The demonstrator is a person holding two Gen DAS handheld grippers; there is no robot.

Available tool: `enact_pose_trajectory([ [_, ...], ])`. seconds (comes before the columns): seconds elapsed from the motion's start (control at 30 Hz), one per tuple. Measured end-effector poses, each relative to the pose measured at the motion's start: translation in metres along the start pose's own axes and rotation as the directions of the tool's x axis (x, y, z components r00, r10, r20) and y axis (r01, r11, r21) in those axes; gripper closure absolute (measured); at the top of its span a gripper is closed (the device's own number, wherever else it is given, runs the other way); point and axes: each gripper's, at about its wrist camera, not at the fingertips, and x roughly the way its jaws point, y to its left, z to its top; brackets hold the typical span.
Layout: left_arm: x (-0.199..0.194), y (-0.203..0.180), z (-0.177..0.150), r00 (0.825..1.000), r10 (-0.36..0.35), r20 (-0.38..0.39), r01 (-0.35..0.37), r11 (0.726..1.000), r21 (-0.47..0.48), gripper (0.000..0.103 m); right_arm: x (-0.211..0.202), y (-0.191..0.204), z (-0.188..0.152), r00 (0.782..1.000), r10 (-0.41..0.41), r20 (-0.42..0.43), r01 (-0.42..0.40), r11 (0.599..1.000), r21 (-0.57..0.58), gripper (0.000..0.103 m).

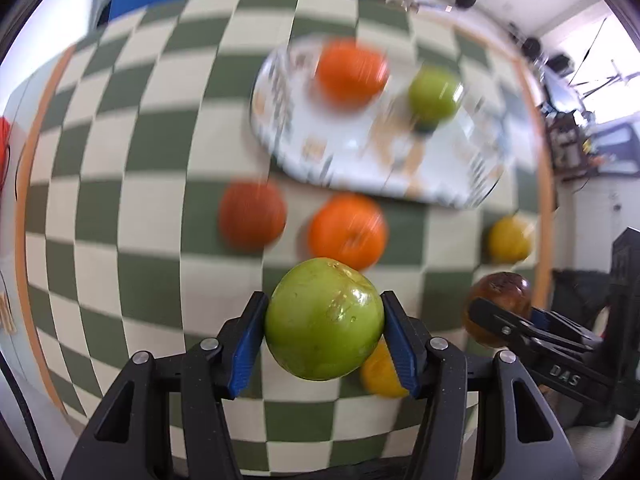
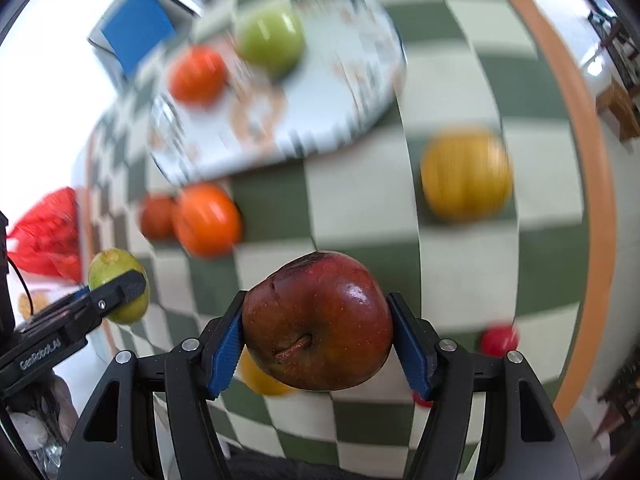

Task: Organize fruits
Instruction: 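Lower both fruits onto the plate beside the others and open both tools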

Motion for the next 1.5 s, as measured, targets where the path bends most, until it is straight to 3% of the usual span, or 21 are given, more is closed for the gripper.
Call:
enact_pose_trajectory([
  [0.13,-0.018,-0.015,0.064,1.000,-0.013,0.023,0.013,1.000,-0.018,0.049,-0.020,0.017,0.057,0.997,-0.008,0.074,0.010,0.999,-0.030,0.033],
  [0.27,0.008,-0.026,0.116,1.000,0.004,-0.030,-0.005,0.998,-0.057,0.049,-0.009,0.020,0.107,0.996,-0.054,0.068,0.058,0.997,-0.052,0.033],
  [0.4,0.036,-0.026,0.143,0.994,0.010,-0.111,-0.019,0.997,-0.080,0.049,0.014,0.017,0.145,0.990,-0.138,0.031,0.141,0.983,-0.115,0.033],
  [0.53,0.060,-0.021,0.160,0.988,0.030,-0.152,-0.043,0.996,-0.083,0.049,0.037,0.012,0.153,0.985,-0.171,-0.001,0.169,0.974,-0.152,0.033],
  [0.8,0.081,-0.014,0.163,0.977,0.050,-0.208,-0.070,0.994,-0.089,0.048,0.051,0.009,0.154,0.984,-0.174,-0.032,0.166,0.971,-0.175,0.032],
  [0.93,0.090,-0.010,0.164,0.977,0.037,-0.212,-0.062,0.992,-0.114,0.047,0.046,0.010,0.155,0.985,-0.170,-0.037,0.161,0.972,-0.171,0.022],
  [1.07,0.084,-0.003,0.163,0.982,0.008,-0.191,-0.036,0.989,-0.141,0.022,0.040,0.008,0.154,0.986,-0.165,-0.038,0.157,0.975,-0.157,0.013],
  [1.1,0.081,-0.002,0.164,0.983,0.013,-0.184,-0.040,0.989,-0.141,0.018,0.037,0.006,0.153,0.986,-0.163,-0.037,0.156,0.976,-0.152,0.013],
  [1.37,0.041,0.001,0.148,0.993,0.094,-0.067,-0.101,0.989,-0.108,0.018,0.014,0.004,0.133,0.978,-0.210,0.013,0.210,0.969,-0.128,0.007],
  [1.5,0.012,-0.003,0.131,0.985,0.167,0.028,-0.165,0.983,-0.075,0.018,-0.008,0.007,0.116,0.965,-0.250,0.078,0.258,0.959,-0.116,0.007],
])
